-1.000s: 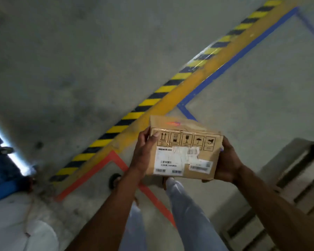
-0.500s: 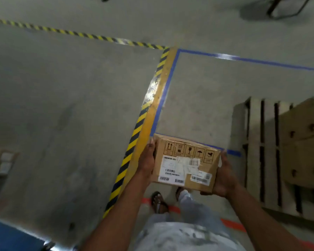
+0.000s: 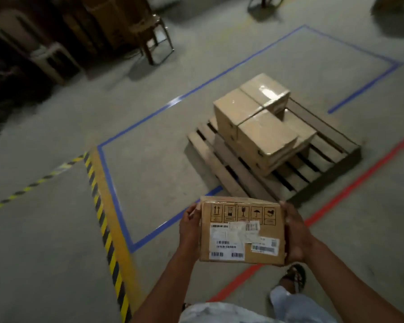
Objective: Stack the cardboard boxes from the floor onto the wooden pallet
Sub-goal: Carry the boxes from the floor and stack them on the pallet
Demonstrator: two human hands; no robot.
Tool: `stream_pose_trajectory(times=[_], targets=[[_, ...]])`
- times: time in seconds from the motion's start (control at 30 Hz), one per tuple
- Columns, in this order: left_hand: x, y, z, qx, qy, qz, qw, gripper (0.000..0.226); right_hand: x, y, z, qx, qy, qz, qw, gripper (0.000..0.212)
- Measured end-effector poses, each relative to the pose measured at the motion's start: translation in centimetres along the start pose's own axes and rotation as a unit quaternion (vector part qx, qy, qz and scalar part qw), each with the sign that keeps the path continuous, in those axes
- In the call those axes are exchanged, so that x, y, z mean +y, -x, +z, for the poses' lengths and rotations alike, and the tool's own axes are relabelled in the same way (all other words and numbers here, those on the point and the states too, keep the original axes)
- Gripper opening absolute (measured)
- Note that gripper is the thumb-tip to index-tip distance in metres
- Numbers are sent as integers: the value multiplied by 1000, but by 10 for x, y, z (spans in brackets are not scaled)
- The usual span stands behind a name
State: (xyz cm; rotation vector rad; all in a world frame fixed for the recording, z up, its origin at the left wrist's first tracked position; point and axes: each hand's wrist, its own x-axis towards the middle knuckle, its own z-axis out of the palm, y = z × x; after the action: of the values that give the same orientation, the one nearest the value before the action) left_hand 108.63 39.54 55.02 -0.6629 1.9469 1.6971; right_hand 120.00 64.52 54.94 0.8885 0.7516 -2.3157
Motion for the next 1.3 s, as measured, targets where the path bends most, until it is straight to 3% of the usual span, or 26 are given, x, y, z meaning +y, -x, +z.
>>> stream_pose_trajectory(times=[0.07,0.27,0.53,0.87,0.93,1.03,1.2,1.3], targets=[[8,10,72,-57,-16,-24,998,42,-29,33,-46,47,-34,-33,998,98],[50,31,261,-205,-90,-84,971,53,-121,114,-166,155,-65,-113,979,94],[73,13,425,-253,-90,-74,961,63,-235,160,-262,208,-107,-133,963,99],[120,-46,613,-255,11,-97,962,90,-417,169,-341,205,-99,-120,966,84],[139,-44,650,-255,23,-95,962,83,-455,167,-361,226,-90,-130,961,85],[154,-41,694,-278,22,-87,956,68,-511,171,-375,290,-2,-144,946,69],[162,-77,768,-197,-5,-48,979,52,-598,157,-416,335,109,-129,927,49],[164,-97,815,-144,4,-61,988,30,-646,134,-467,333,154,-52,929,60]])
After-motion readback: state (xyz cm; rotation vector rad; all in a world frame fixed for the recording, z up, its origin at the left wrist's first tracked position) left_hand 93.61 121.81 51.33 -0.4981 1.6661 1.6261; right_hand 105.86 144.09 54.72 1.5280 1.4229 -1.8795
